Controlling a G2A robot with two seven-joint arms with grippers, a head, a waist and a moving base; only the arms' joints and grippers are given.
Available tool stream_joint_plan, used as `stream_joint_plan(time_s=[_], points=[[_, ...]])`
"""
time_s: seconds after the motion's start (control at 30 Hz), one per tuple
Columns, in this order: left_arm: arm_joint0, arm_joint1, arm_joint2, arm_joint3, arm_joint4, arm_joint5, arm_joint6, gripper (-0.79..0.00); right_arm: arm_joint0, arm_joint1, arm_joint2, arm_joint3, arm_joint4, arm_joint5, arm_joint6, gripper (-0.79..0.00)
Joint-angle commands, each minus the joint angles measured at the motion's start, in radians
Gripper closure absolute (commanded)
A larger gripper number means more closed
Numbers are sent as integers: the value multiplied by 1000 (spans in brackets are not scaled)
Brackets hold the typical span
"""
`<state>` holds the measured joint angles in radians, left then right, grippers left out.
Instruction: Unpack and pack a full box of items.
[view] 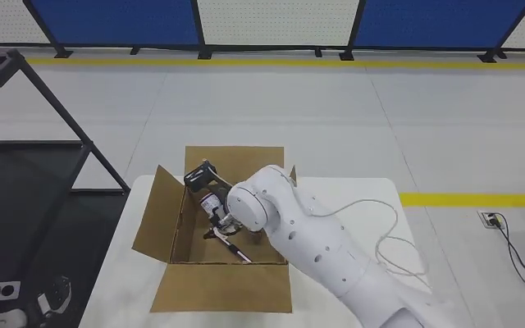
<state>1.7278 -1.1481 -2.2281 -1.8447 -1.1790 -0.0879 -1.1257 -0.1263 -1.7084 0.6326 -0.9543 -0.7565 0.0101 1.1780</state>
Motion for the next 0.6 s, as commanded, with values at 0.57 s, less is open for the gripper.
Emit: stream_joint_plan(time_s=[0.57], points=[[-16, -2, 3, 10, 23, 9, 3, -785, 66, -160, -150, 462, 6, -110, -96, -145]])
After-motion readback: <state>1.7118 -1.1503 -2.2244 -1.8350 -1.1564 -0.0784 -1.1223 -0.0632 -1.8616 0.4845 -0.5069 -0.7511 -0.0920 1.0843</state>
